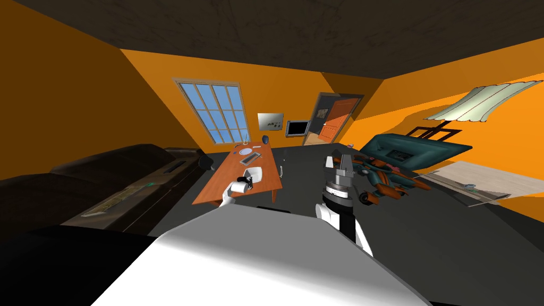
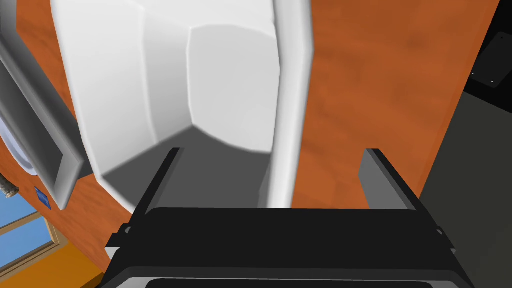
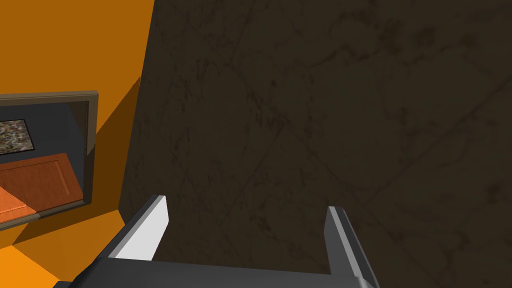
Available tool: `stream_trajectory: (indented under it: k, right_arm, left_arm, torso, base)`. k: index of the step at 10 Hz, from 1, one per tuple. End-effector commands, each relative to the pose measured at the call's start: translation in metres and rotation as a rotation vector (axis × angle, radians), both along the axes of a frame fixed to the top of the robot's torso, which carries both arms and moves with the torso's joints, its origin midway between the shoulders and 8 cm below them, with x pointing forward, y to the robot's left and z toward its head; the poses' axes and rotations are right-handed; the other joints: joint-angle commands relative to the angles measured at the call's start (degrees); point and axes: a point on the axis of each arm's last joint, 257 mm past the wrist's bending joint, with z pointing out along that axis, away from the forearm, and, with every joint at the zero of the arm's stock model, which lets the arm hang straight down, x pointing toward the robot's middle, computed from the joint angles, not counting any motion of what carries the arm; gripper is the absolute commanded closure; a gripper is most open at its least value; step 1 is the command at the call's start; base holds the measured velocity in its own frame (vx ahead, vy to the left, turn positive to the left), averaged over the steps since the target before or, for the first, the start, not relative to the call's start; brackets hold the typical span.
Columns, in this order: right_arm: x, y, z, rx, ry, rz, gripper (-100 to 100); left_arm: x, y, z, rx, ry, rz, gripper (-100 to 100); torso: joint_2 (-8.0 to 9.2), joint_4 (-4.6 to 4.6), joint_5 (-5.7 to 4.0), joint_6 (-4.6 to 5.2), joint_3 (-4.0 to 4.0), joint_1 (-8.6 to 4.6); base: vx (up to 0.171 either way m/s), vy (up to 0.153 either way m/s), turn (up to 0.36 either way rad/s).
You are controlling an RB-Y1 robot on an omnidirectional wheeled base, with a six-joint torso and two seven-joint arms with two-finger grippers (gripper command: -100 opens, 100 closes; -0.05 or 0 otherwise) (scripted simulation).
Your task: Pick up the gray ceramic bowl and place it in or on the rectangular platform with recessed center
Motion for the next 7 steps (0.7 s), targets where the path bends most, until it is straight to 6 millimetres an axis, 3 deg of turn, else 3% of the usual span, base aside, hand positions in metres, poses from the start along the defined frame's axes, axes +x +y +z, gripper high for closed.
stream_trajectory:
  k: [1,3,4,7]
  right_arm:
    - [0.0000,0.0000,0.0000,0.000,0.000,0.000,0]
    - [0.0000,0.0000,0.0000,0.000,0.000,0.000,0]
    - [0.0000,0.0000,0.0000,0.000,0.000,0.000,0]
    - [0.0000,0.0000,0.0000,0.000,0.000,0.000,0]
  left_arm:
    - [0.0004,0.0002,-0.0063,0.000,-0.002,0.000,-100]
    - [0.0001,0.0000,-0.0090,0.000,0.000,0.001,-100]
    - [0.0004,0.0000,-0.0092,0.000,-0.002,0.000,100]
    - [-0.0004,0.0000,-0.0099,0.000,0.000,0.001,100]
  torso:
    - [0.00,0.00,0.00,0.00,0.00,0.00]
    - [-0.04,-0.01,0.00,0.00,-0.02,0.01]
    - [0.02,0.00,0.00,0.00,0.01,0.00]
    - [0.11,0.05,-0.02,0.00,0.08,-0.03]
  base:
    - [0.034,0.006,-0.003]
    - [0.027,0.006,-0.003]
    - [0.000,0.000,0.000]
    - [0.000,0.000,0.000]
